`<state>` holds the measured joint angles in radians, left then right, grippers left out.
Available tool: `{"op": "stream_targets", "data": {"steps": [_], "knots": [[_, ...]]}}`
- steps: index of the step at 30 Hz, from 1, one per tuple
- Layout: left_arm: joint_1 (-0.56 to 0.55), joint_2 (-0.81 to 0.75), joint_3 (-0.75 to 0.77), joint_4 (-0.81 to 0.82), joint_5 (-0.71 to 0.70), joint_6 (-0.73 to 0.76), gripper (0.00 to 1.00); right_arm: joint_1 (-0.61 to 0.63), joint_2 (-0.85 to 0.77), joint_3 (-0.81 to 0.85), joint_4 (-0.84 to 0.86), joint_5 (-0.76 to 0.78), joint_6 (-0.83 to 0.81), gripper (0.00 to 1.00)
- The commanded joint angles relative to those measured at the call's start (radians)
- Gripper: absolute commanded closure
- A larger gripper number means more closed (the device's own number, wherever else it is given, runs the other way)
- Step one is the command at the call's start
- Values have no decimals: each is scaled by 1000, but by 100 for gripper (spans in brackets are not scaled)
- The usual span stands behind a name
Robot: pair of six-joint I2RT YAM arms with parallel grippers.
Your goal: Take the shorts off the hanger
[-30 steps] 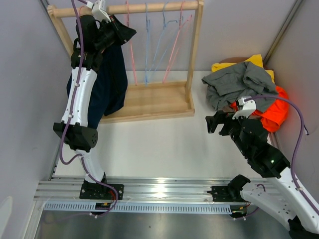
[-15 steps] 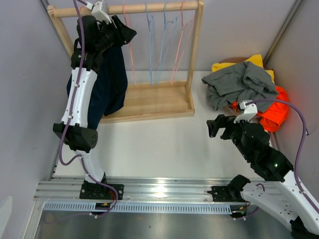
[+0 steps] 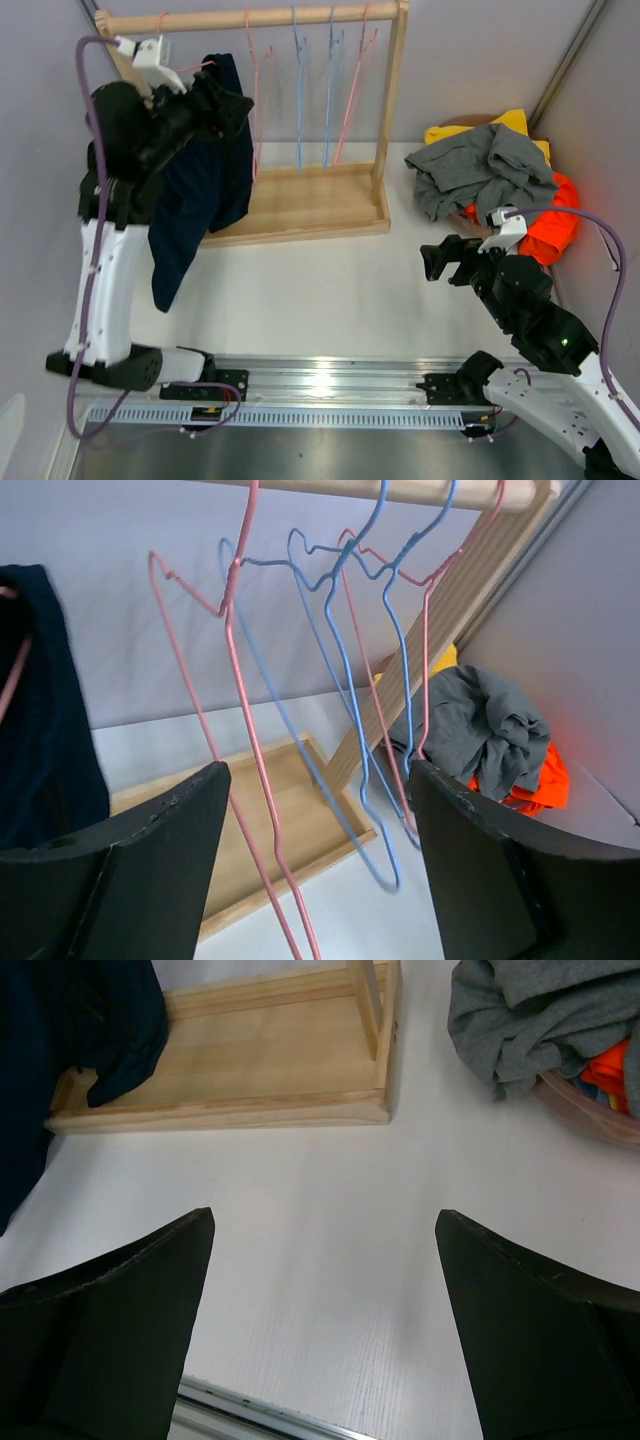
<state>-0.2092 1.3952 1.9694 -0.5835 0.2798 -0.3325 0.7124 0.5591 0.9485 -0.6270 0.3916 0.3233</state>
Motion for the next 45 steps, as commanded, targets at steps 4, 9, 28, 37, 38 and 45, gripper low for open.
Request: {"op": "stream_targets", "data": {"steps": [4,9,28,37,38,45], "knots": [[34,-203,-181,24,-198,151,17,7,-18,30,1,-13,26,0],[96,-179,-161,-15,-275,181,21,7,-34,26,-13,-25,39,1],[292,208,199,-128,-304,115,30,7,-48,-19,-47,-36,28,0],[292,169,276,-116,-191,102,29,7,-25,-57,-10,-49,36,0],[292,175,289,-119,-203,108,29,7,-22,-62,-7,-56,37,0],[367,222,275,-138,-163,87,29,7,42,-10,-37,-77,5,1]]}}
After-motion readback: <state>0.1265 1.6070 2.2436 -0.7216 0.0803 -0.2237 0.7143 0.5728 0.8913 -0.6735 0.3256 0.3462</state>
